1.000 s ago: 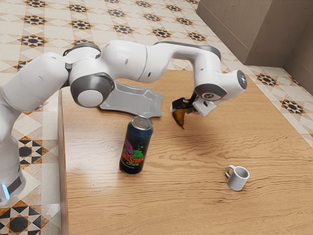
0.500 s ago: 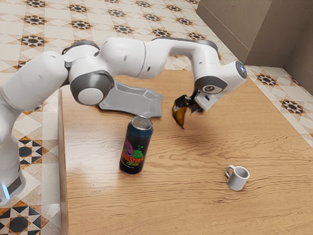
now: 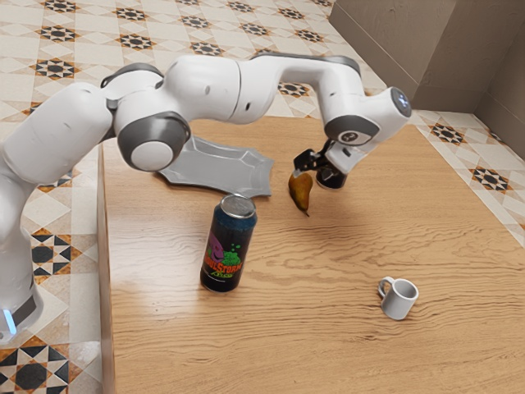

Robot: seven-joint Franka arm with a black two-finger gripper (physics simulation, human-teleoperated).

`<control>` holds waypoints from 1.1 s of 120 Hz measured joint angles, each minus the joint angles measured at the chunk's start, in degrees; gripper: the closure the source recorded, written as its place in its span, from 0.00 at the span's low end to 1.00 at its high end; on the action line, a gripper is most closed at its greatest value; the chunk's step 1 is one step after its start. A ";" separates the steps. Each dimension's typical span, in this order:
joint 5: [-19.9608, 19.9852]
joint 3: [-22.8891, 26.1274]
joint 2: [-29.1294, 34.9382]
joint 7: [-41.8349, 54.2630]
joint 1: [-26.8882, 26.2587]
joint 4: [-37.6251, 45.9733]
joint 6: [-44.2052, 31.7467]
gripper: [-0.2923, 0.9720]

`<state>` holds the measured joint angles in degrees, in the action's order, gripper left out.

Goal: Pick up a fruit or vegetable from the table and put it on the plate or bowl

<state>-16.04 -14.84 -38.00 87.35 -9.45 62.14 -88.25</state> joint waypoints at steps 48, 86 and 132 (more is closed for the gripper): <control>1.09 0.30 -0.28 0.50 0.75 1.17 -0.64 0.23; 2.00 0.43 -0.28 0.73 0.73 2.64 -0.70 0.27; 2.98 0.42 -0.38 0.94 1.36 2.80 -1.42 0.55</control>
<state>-13.06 -14.42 -38.38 88.29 -8.09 64.93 -89.67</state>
